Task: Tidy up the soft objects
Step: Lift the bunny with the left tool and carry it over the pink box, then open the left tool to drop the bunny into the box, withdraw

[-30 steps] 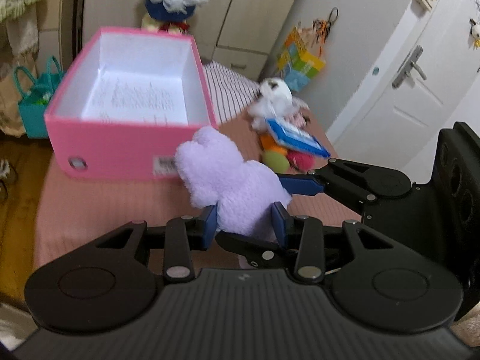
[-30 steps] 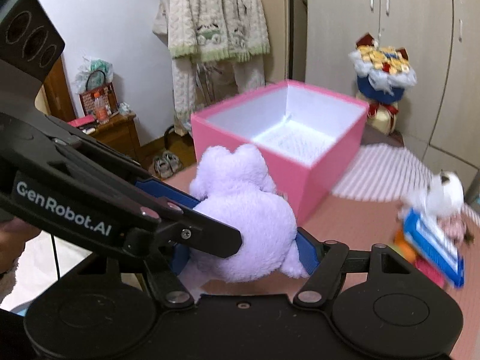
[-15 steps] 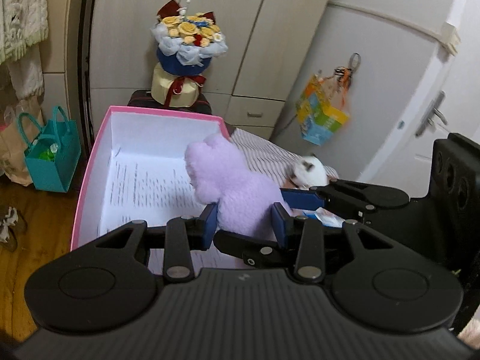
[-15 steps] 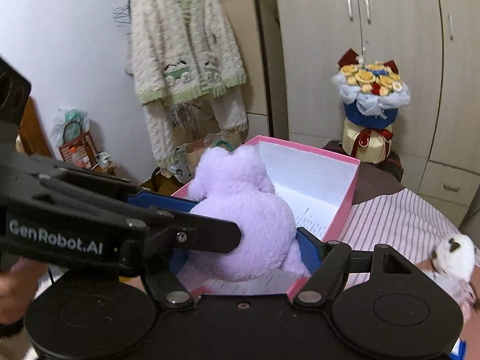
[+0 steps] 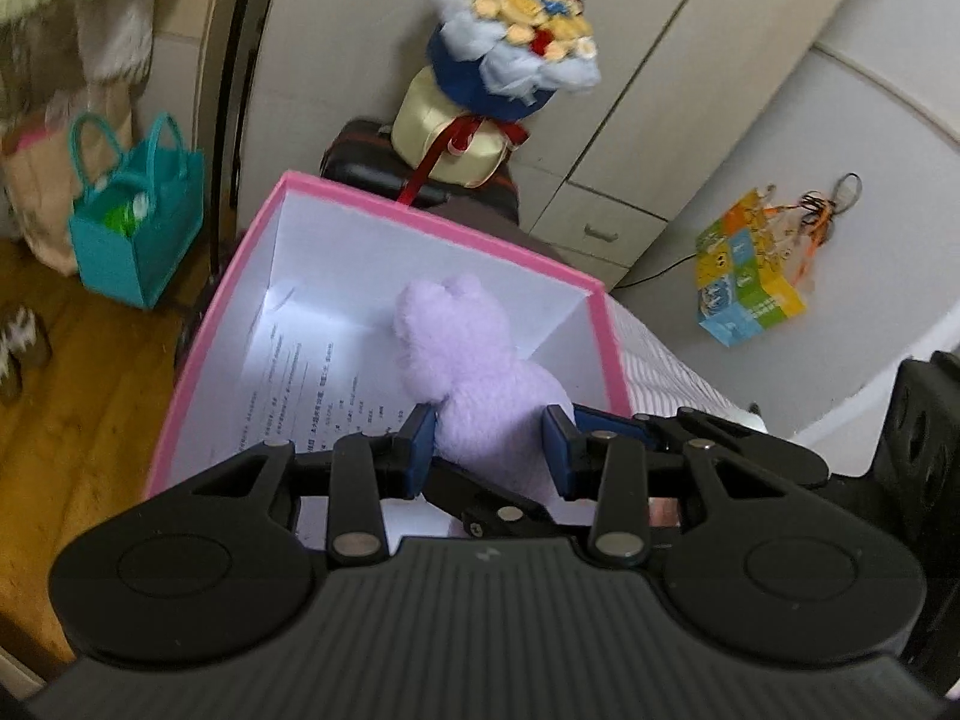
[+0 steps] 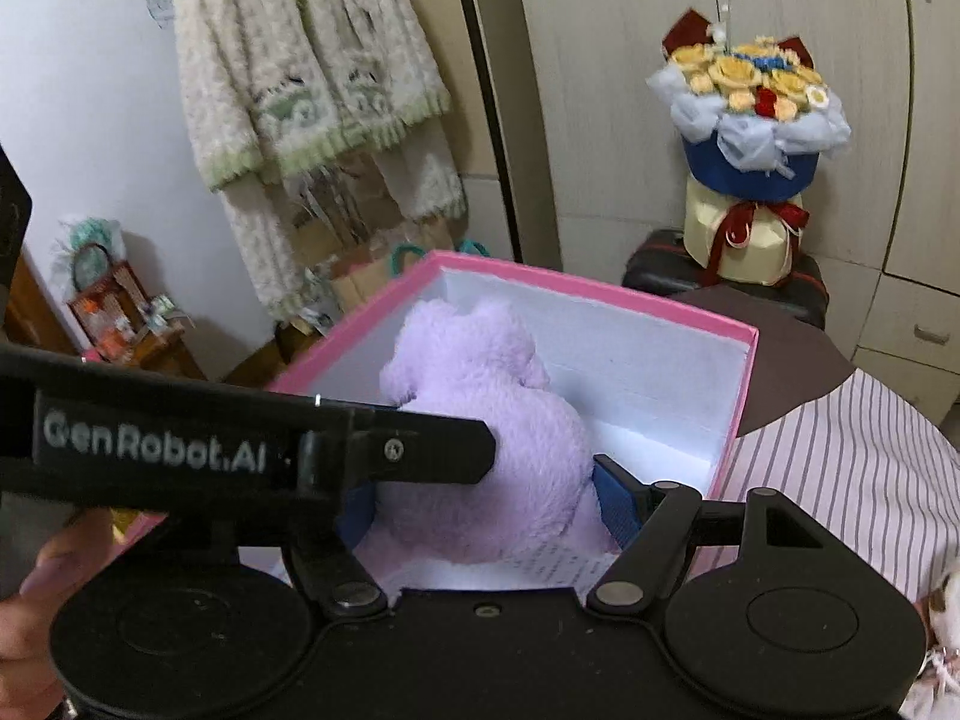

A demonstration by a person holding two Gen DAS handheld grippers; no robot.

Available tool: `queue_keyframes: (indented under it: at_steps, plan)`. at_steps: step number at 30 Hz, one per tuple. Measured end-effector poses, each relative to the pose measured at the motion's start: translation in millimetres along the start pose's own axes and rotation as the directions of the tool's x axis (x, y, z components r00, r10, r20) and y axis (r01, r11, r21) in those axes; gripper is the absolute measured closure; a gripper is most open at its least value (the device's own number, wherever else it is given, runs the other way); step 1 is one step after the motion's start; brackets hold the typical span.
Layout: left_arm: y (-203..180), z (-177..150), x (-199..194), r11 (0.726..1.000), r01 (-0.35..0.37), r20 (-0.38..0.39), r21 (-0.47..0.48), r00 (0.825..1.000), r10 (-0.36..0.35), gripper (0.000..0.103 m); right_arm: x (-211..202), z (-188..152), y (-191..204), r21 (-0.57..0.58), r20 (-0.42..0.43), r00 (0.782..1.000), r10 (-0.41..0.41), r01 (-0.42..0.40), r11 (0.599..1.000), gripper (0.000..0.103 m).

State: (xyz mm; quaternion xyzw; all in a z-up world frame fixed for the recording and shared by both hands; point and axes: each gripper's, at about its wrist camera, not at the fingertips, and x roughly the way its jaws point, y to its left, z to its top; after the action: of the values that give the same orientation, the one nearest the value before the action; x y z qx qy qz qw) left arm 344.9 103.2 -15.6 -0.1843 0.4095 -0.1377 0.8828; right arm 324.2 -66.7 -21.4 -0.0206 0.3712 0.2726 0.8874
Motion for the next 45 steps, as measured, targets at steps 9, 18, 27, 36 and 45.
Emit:
queue_keyframes:
  at_steps: [9, 18, 27, 36, 45]
  plan:
    - [15.9, -1.6, 29.5, 0.996, 0.019, -0.042, -0.09, 0.999, -0.023, 0.067, 29.0, 8.3, 5.1, -0.168, -0.089, 0.991, -0.098, 0.082, 0.982, 0.027]
    - [11.4, -1.4, 20.5, 0.999, 0.001, -0.026, -0.037, 1.0, -0.002, 0.047, 27.8, 9.3, 17.6, -0.266, -0.081, 0.98, -0.184, 0.156, 0.951, 0.021]
    - [1.9, -14.7, -49.5, 0.992, -0.035, 0.069, 0.121, 0.997, 0.027, 0.034, -26.3, -4.6, 39.3, -0.221, -0.055, 0.993, -0.107, 0.093, 0.971, 0.021]
    - [-18.1, -44.3, -112.9, 0.959, -0.063, 0.115, 0.276, 0.993, 0.032, 0.028, -74.4, -21.3, 63.0, -0.251, -0.039, 0.994, -0.099, 0.086, 0.964, 0.021]
    - [-41.6, -81.6, -153.9, 0.929, -0.047, 0.124, 0.367, 0.992, 0.002, 0.022, -132.3, -51.4, 83.7, -0.281, -0.004, 0.995, -0.102, 0.097, 0.955, 0.021]
